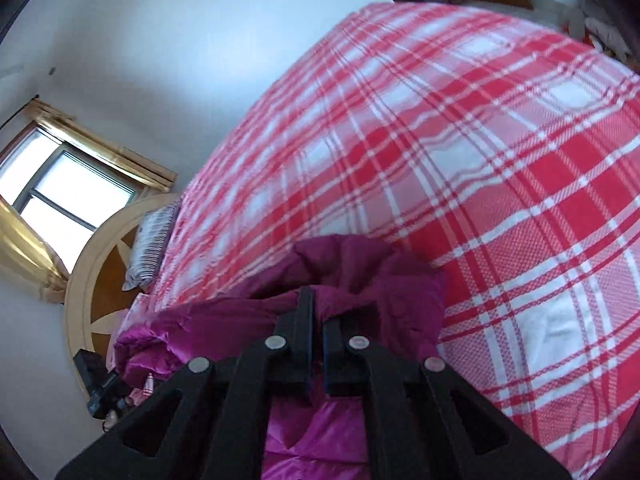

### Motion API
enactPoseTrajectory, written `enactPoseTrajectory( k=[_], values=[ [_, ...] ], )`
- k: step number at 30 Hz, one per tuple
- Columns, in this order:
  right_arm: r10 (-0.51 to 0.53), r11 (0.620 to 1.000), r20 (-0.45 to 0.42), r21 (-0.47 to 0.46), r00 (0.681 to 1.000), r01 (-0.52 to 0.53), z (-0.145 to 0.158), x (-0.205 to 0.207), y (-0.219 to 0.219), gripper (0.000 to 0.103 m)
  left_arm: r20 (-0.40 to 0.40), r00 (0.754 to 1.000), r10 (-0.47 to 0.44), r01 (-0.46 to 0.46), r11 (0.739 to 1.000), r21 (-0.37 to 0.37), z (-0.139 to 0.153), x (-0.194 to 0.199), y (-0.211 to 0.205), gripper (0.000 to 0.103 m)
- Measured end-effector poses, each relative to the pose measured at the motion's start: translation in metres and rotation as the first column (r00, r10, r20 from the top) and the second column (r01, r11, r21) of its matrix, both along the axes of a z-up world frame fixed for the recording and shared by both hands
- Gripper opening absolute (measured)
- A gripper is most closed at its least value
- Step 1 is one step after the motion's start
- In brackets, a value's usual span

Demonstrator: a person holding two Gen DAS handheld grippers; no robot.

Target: Fold large clothes

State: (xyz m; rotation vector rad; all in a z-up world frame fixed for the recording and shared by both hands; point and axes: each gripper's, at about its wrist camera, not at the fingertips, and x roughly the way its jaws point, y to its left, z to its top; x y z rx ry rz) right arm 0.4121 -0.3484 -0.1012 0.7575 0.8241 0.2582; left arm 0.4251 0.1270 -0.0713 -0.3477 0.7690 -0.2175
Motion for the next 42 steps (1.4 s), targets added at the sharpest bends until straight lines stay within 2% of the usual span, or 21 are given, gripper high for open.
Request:
enactPoseTrajectory(
  k=[1, 4, 6, 7, 10, 12, 14, 16, 18, 19, 22, 23, 25, 26, 27, 29, 31, 34, 36, 40, 42],
  values=[
    [0.006, 1.000, -0.016, -0.006, 1.000, -0.006, -0.006, 0.003, 0.000, 0.006, 0.044, 0.996, 0.071, -0.073, 0.996, 0.047, 0.007, -0.008, 0.005, 0.067],
    [-0.012, 0.999, -0.042, -0.041, 0.999, 0.010, -0.020, 0.012, -0.003, 0.006, 0.150, 0.979, 0.138, -0.146, 0.988, 0.042, 0.025, -0.026, 0.004, 0.075],
    [-0.019, 0.999, -0.055, -0.043, 0.998, 0.017, -0.026, 0.018, -0.002, 0.007, 0.204, 0.976, 0.073, -0.092, 0.992, 0.082, 0.035, -0.034, -0.027, 0.080],
    [-0.011, 0.998, -0.053, -0.059, 0.999, 0.008, -0.026, 0.021, 0.001, 0.007, 0.226, 0.974, -0.002, -0.026, 0.992, 0.121, 0.037, -0.036, -0.053, 0.084],
    [-0.002, 0.995, -0.068, -0.095, 0.998, -0.004, -0.028, 0.030, 0.012, 0.015, 0.216, 0.958, -0.187, 0.128, 0.956, 0.262, 0.024, -0.034, -0.115, 0.086],
    [-0.041, 0.994, -0.066, -0.102, 0.997, 0.034, -0.023, 0.025, 0.014, 0.020, 0.195, 0.960, -0.202, 0.129, 0.934, 0.334, 0.006, -0.029, -0.138, 0.086],
    [-0.096, 0.982, -0.056, -0.166, 0.994, 0.085, -0.013, 0.016, 0.017, 0.027, 0.135, 0.972, -0.190, 0.128, 0.920, 0.369, -0.020, -0.018, -0.150, 0.086],
    [-0.142, 0.955, -0.005, -0.262, 0.990, 0.136, 0.005, -0.001, 0.026, 0.045, 0.056, 0.985, -0.163, 0.134, 0.927, 0.351, -0.041, -0.013, -0.147, 0.086],
    [-0.161, 0.929, 0.077, -0.326, 0.984, 0.178, 0.023, -0.016, 0.038, 0.076, 0.016, 0.990, -0.142, 0.130, 0.943, 0.306, -0.060, -0.013, -0.139, 0.086],
    [-0.168, 0.903, 0.131, -0.377, 0.977, 0.206, 0.036, -0.025, 0.048, 0.082, 0.013, 0.992, -0.127, 0.117, 0.947, 0.299, -0.066, -0.014, -0.137, 0.086],
    [-0.158, 0.861, 0.243, -0.441, 0.957, 0.254, 0.057, -0.035, 0.068, 0.084, 0.020, 0.997, -0.077, 0.069, 0.961, 0.266, -0.073, -0.016, -0.127, 0.086],
    [-0.142, 0.861, 0.274, -0.440, 0.951, 0.255, 0.061, -0.035, 0.073, 0.084, 0.020, 0.998, -0.058, 0.051, 0.964, 0.260, -0.072, -0.015, -0.127, 0.086],
    [-0.063, 0.898, 0.290, -0.400, 0.955, 0.181, 0.059, -0.028, 0.084, 0.084, 0.016, 1.000, -0.022, 0.017, 0.963, 0.267, -0.076, -0.008, -0.128, 0.086],
    [-0.011, 0.916, 0.263, -0.384, 0.965, 0.115, 0.052, -0.019, 0.092, 0.082, 0.012, 1.000, -0.013, 0.009, 0.961, 0.275, -0.076, -0.006, -0.130, 0.086],
    [0.043, 0.925, 0.229, -0.376, 0.973, 0.048, 0.043, -0.008, 0.102, 0.073, 0.004, 1.000, -0.008, 0.006, 0.958, 0.285, -0.074, -0.007, -0.132, 0.086],
    [0.111, 0.898, 0.153, -0.438, 0.982, -0.033, 0.020, 0.012, 0.121, 0.057, -0.011, 1.000, 0.012, -0.009, 0.957, 0.291, -0.062, -0.012, -0.135, 0.086],
    [0.101, 0.856, 0.105, -0.517, 0.989, -0.033, 0.001, 0.026, 0.128, 0.058, 0.054, 0.998, -0.016, 0.001, 0.966, 0.258, -0.037, -0.020, -0.137, 0.086],
    [0.080, 0.873, 0.055, -0.486, 0.995, -0.043, -0.022, 0.035, 0.121, 0.058, 0.169, 0.983, -0.066, 0.013, 0.955, 0.295, -0.010, -0.017, -0.152, 0.092],
    [0.092, 0.855, 0.047, -0.515, 0.995, -0.055, -0.032, 0.036, 0.125, 0.059, 0.187, 0.980, -0.074, 0.009, 0.945, 0.327, -0.014, -0.002, -0.157, 0.093],
    [0.108, 0.830, 0.069, -0.556, 0.992, -0.052, -0.034, 0.030, 0.134, 0.067, 0.041, 0.999, 0.013, -0.028, 0.926, 0.377, -0.062, 0.038, -0.148, 0.093],
    [0.116, 0.830, 0.075, -0.555, 0.990, -0.055, -0.037, 0.032, 0.137, 0.070, -0.029, 0.999, 0.032, -0.022, 0.955, 0.295, -0.083, 0.046, -0.134, 0.093]
  ],
)
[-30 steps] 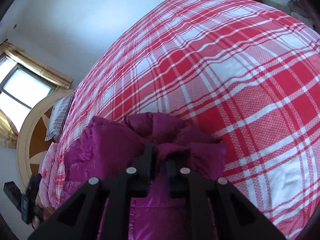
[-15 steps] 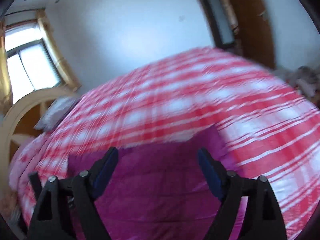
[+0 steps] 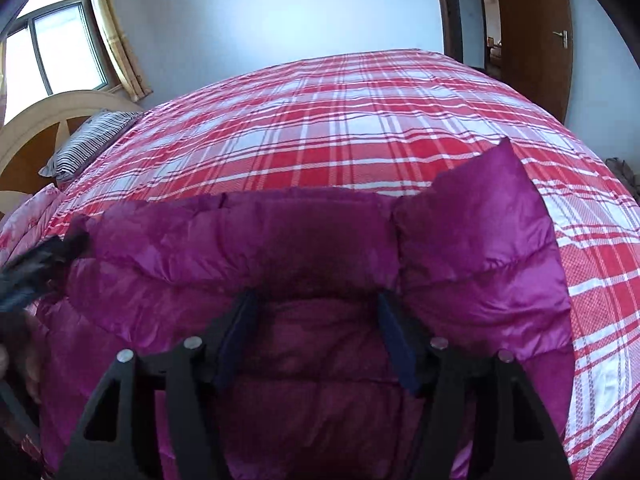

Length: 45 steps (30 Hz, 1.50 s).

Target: Fold large clothes

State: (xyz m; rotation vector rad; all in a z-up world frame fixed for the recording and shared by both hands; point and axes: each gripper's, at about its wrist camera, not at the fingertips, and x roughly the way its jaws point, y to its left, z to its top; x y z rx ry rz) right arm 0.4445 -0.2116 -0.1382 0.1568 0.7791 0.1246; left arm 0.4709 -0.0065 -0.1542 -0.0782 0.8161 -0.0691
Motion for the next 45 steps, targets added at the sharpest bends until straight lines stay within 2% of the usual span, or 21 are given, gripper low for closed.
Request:
enactPoseTrajectory(
  k=[2, 7, 25, 34, 45],
  values=[
    [0.010, 1.000, 0.004, 0.022, 1.000, -0.010, -0.004, 0.002, 0.000, 0.071, -0.001, 1.000, 0.005, -0.005, 0.999, -0.039, -0.003, 0.001, 0.005, 0.095],
    [0.014, 1.000, -0.008, 0.005, 1.000, -0.014, -0.010, 0.006, 0.005, 0.074, -0.016, 1.000, 0.008, -0.009, 0.999, -0.043, -0.008, 0.004, 0.005, 0.097],
    [-0.001, 0.998, -0.042, -0.058, 0.999, -0.001, -0.019, 0.012, 0.014, 0.079, -0.054, 0.998, 0.015, -0.016, 1.000, -0.006, -0.016, 0.008, 0.001, 0.101],
    [-0.003, 0.998, -0.048, -0.061, 0.999, 0.000, -0.020, 0.014, 0.014, 0.081, -0.066, 0.998, 0.021, -0.020, 1.000, 0.021, -0.018, 0.010, -0.003, 0.102],
    [-0.007, 0.996, -0.055, -0.086, 0.998, 0.002, -0.022, 0.016, 0.018, 0.083, -0.067, 0.997, 0.022, -0.021, 1.000, 0.020, -0.019, 0.010, -0.003, 0.102]
  ],
)
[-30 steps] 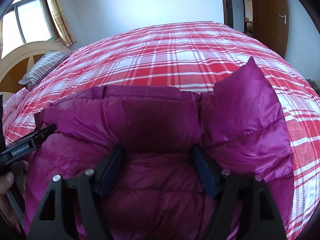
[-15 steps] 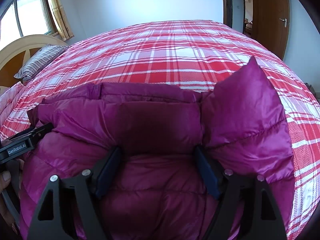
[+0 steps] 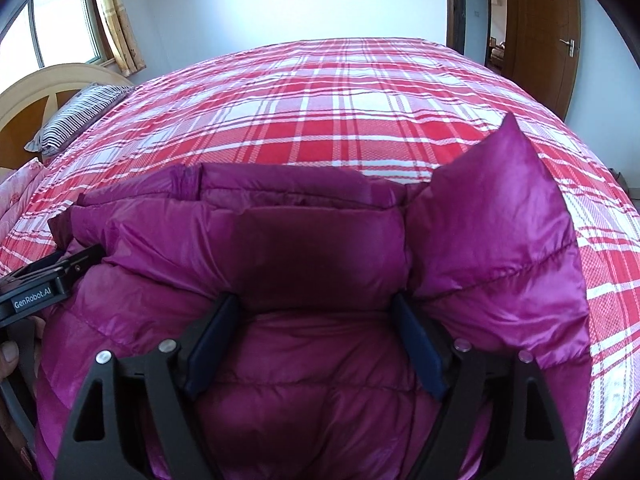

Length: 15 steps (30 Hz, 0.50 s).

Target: Fold large clothes

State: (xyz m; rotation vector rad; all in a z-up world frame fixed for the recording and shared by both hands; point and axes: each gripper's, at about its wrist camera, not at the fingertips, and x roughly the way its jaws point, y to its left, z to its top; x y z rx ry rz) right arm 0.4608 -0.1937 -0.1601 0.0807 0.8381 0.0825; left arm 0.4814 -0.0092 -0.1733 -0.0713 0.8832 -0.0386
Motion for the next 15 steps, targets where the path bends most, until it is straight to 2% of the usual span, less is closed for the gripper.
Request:
enactPoseTrajectory(
  k=[12, 15],
  values=[
    [-0.012, 0.999, -0.011, -0.050, 1.000, 0.012, 0.000, 0.002, 0.006, 0.084, -0.002, 1.000, -0.001, 0.001, 1.000, 0.011, -0.001, 0.000, -0.001, 0.102],
    [-0.065, 0.996, -0.035, -0.062, 0.997, 0.063, 0.013, -0.004, 0.008, 0.082, -0.001, 1.000, 0.001, -0.001, 1.000, 0.015, -0.002, 0.000, -0.001, 0.102]
  ],
)
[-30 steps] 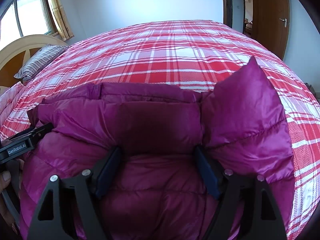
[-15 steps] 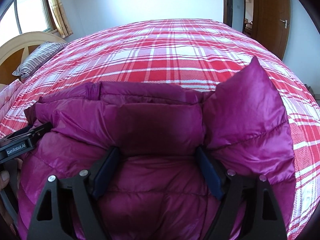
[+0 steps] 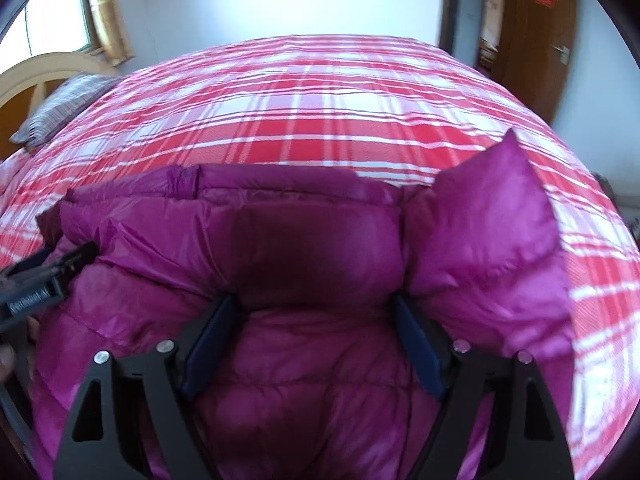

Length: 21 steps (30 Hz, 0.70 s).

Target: Fold large clothes

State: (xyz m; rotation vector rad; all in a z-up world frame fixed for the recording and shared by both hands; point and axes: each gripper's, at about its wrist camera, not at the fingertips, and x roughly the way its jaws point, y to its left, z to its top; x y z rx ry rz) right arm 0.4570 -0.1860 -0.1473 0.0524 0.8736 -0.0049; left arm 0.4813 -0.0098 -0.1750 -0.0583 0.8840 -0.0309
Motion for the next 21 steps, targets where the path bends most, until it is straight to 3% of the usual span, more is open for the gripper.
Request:
enactPoseTrajectory(
  k=[3, 6, 11, 16, 21],
  values=[
    [0.010, 0.998, 0.079, 0.059, 0.997, -0.014, 0.025, -0.020, 0.012, 0.082, 0.000, 1.000, 0.000, 0.000, 1.000, -0.002, 0.000, 0.000, -0.001, 0.102],
    [0.080, 0.995, 0.139, 0.043, 0.987, -0.086, 0.036, -0.036, 0.040, 0.084, 0.001, 1.000, 0.001, -0.001, 1.000, -0.003, 0.000, 0.000, -0.001, 0.102],
    [0.096, 0.995, 0.086, -0.009, 0.992, -0.095, 0.000, -0.029, 0.056, 0.084, 0.002, 1.000, 0.002, -0.002, 1.000, -0.010, 0.000, 0.000, -0.001, 0.102],
    [0.104, 0.992, 0.063, -0.079, 0.993, -0.098, -0.009, -0.021, 0.065, 0.088, 0.003, 1.000, 0.003, -0.003, 1.000, -0.012, 0.000, 0.000, 0.000, 0.102],
    [0.104, 0.992, 0.052, -0.080, 0.993, -0.100, -0.011, -0.020, 0.063, 0.089, 0.004, 1.000, 0.004, -0.004, 1.000, -0.003, 0.000, 0.000, -0.002, 0.102]
  ],
)
